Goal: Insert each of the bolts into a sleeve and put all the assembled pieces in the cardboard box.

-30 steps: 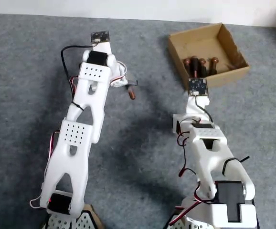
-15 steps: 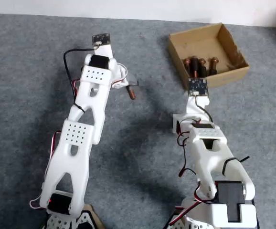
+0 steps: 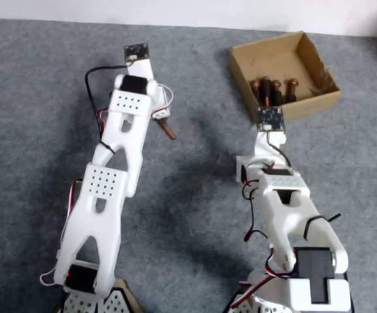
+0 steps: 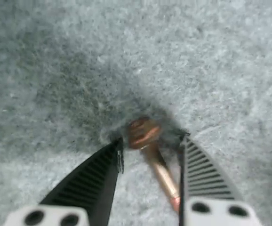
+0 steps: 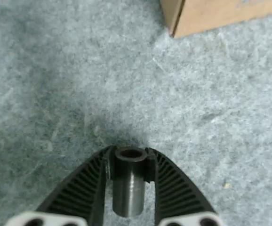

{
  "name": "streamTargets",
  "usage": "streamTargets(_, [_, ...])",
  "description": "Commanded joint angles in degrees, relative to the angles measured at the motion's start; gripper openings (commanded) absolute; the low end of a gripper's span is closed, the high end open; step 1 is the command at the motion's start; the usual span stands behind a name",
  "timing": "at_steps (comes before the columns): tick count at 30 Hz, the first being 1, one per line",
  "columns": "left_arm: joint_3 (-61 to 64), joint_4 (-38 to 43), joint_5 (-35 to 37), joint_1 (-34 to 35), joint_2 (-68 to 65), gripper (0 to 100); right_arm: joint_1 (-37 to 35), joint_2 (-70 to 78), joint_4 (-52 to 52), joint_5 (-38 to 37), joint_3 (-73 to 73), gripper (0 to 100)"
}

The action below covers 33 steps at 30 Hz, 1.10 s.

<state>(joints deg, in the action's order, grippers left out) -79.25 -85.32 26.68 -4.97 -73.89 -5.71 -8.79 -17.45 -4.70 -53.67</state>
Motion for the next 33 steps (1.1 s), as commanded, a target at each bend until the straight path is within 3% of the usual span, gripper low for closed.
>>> streamTargets(1, [0.0,2.1,-0.2,1.3,-0.7,16,0.3,-2.0,1.1,-0.6,0.3,0.5])
streamTargets(17, [0.0,1.9,-0.2,1.2,-0.7,16,0.3,-2.3,1.1,-0.6,0.3,0.5])
streamTargets(22, [-0.1,1.8,-0.4,1.0,-0.7,1,0.3,-2.4,1.1,-0.3,0.4,0.5])
streamTargets(29, [-2.9,1.8,-0.4,0.8,-0.7,0,0.1,-5.1,0.9,-0.2,0.0,0.5])
streamTargets(33, [-8.2,-2.2,-0.5,0.5,-0.8,0,-2.2,-12.2,1.2,-0.2,-5.5,0.5])
